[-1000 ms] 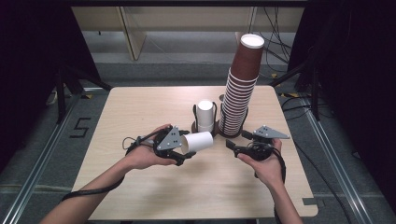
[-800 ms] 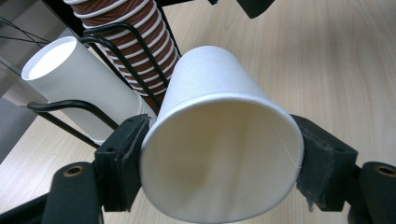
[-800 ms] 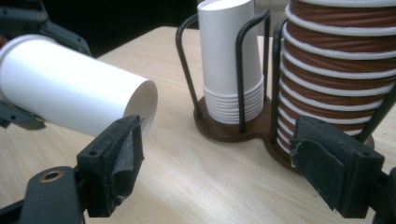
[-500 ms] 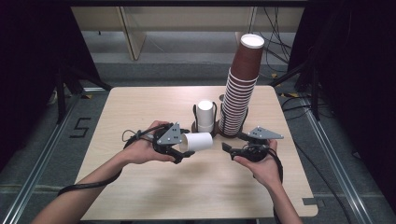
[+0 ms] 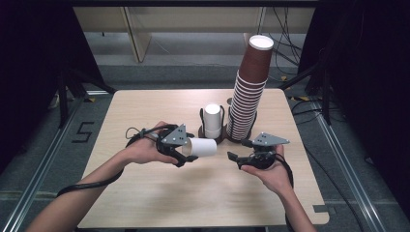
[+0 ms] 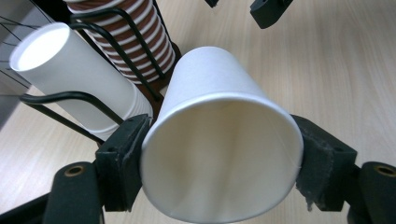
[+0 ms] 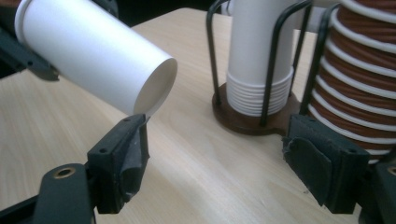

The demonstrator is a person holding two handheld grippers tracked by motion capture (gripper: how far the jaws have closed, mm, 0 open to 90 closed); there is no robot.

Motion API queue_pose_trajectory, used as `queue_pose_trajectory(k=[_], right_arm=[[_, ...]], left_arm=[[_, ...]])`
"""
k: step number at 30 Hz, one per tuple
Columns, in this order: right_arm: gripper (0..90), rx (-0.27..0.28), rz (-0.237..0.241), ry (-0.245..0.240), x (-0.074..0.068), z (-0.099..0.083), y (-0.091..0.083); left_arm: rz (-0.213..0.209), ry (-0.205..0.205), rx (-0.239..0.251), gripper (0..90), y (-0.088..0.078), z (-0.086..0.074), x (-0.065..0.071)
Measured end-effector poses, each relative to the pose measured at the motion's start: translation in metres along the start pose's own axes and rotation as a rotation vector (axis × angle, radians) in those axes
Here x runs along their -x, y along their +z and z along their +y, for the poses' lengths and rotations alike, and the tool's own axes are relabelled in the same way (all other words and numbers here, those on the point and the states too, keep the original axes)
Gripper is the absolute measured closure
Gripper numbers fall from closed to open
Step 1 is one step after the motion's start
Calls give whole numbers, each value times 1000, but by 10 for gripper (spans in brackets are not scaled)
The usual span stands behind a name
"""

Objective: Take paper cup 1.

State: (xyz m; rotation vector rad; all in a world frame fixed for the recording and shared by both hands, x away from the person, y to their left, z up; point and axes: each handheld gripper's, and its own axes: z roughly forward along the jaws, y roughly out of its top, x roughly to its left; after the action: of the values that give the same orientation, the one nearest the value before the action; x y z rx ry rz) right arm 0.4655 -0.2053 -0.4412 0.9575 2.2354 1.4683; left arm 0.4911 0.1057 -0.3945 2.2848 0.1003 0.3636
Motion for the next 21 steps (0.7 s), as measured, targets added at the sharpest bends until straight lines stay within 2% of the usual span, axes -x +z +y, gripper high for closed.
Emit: queue_pose_trajectory(k=[1,2,3,5,7,8,10,13,14,16,17,18,19,21], right_arm=[[228,-10,-4,-27,0,0,2],[227,-29,13,-27,-2,-1,2],[227,-35,13,-57,-1,0,4],[229,-54,19,-79,-3,-1,5],[228,-67,33,-127,-3,1,7],[227,-76,38,-119,-5,0,8],[228,-92,53,-160,-6,2,10],[227,-105,62,-182,-7,3,12],[229,-120,74,-211,-8,4,14],[232,-137,71,-219,-10,5,15],[235,-140,85,-246,-10,6,16],[236,-142,96,-265,-10,7,17],[236,-157,97,-244,-12,7,17],[240,-159,113,-283,-12,8,19]], left_arm=[[-7,8,-18,263,-1,1,-1],[-7,8,-18,264,-1,1,-1],[-29,22,-42,264,-1,3,-2],[-41,26,-69,264,-3,5,-3],[-57,32,-91,264,-3,8,-5],[-62,40,-112,263,-5,9,-6],[-69,42,-130,264,-5,11,-6],[-84,50,-155,264,-5,13,-7],[-107,51,-174,264,-5,15,-7],[-109,51,-183,264,-4,16,-6],[-109,51,-183,264,-4,16,-6],[-123,68,-202,264,-4,19,-7],[-128,71,-211,264,-4,19,-7],[-128,81,-232,264,-4,21,-8]])
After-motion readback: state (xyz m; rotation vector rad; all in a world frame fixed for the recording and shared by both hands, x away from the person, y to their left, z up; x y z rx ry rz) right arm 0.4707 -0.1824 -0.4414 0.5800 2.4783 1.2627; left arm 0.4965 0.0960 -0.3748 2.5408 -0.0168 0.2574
